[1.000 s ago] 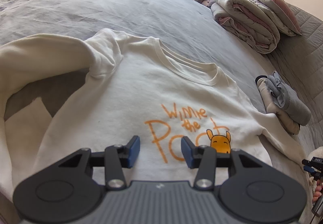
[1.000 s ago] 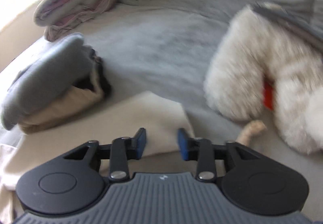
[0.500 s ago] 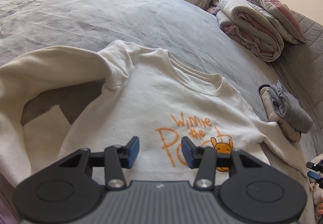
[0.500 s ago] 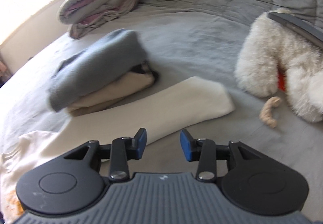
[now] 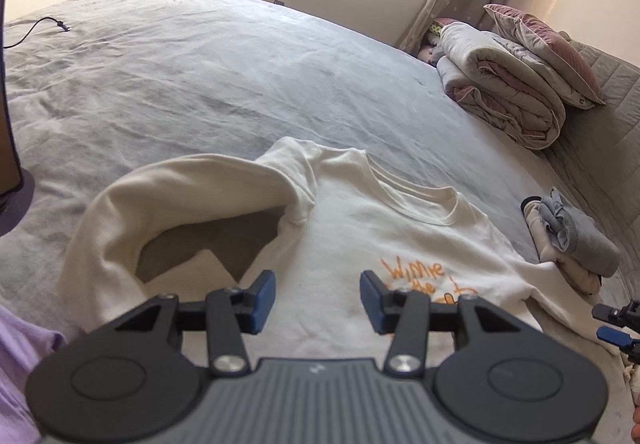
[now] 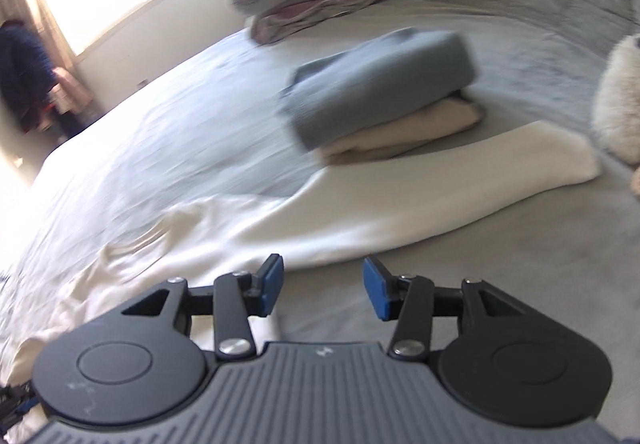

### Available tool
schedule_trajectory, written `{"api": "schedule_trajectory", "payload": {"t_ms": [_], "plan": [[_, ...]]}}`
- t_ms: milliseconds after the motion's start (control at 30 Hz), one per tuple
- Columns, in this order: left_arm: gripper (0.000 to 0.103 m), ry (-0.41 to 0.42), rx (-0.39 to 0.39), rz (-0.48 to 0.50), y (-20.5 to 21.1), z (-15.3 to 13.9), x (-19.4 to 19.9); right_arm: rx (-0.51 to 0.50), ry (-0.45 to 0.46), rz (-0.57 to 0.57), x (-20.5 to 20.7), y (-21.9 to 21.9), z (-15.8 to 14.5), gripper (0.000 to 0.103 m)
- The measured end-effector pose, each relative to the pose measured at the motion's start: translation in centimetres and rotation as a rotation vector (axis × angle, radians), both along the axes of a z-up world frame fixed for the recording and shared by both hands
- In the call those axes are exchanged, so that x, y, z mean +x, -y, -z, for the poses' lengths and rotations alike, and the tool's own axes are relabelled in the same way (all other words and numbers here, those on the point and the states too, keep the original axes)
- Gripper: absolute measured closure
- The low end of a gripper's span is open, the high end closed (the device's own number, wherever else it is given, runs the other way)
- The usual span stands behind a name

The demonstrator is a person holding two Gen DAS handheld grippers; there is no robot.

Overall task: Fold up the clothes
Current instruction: 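Move the left gripper to the sleeve cuff nearest it and grasp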

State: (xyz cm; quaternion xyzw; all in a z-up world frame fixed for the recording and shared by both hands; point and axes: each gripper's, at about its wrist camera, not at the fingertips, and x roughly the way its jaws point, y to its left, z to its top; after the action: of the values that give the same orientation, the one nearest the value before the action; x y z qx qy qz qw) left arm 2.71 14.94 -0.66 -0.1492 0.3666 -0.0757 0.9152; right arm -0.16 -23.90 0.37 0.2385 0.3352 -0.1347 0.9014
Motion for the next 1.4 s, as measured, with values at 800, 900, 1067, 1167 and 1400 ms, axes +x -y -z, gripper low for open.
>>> {"api": "schedule_trajectory", "payload": {"t_ms": [800,900,1067,1167,1400], "plan": [[0.055,-0.003,0.020,-0.202,-9.6,0.2,-3.2,-0.009,-0.033,-0.434,0.4,-9.8,3.6,0.050],[0.056,-0.056,0.021,-0.201,-9.4,1.2,-2.2,-0.012,-0.062,-0.438,0.6,-10.0,4.1,0.050],[0.096,-0.124,0.000,-0.233,-9.1,2.9,-1.2,0.028,-0.078,-0.452,0.7,-10.1,4.1,0.050],[0.099,-0.063,0.043,-0.253,-8.1,2.4,-1.4,0.022,-0.072,-0.466,0.6,-10.4,3.8,0.050],[0.099,0.263,0.180,-0.122,-3.0,-1.4,-3.6,0.028,-0.064,-0.458,0.8,-10.1,3.4,0.050]]}}
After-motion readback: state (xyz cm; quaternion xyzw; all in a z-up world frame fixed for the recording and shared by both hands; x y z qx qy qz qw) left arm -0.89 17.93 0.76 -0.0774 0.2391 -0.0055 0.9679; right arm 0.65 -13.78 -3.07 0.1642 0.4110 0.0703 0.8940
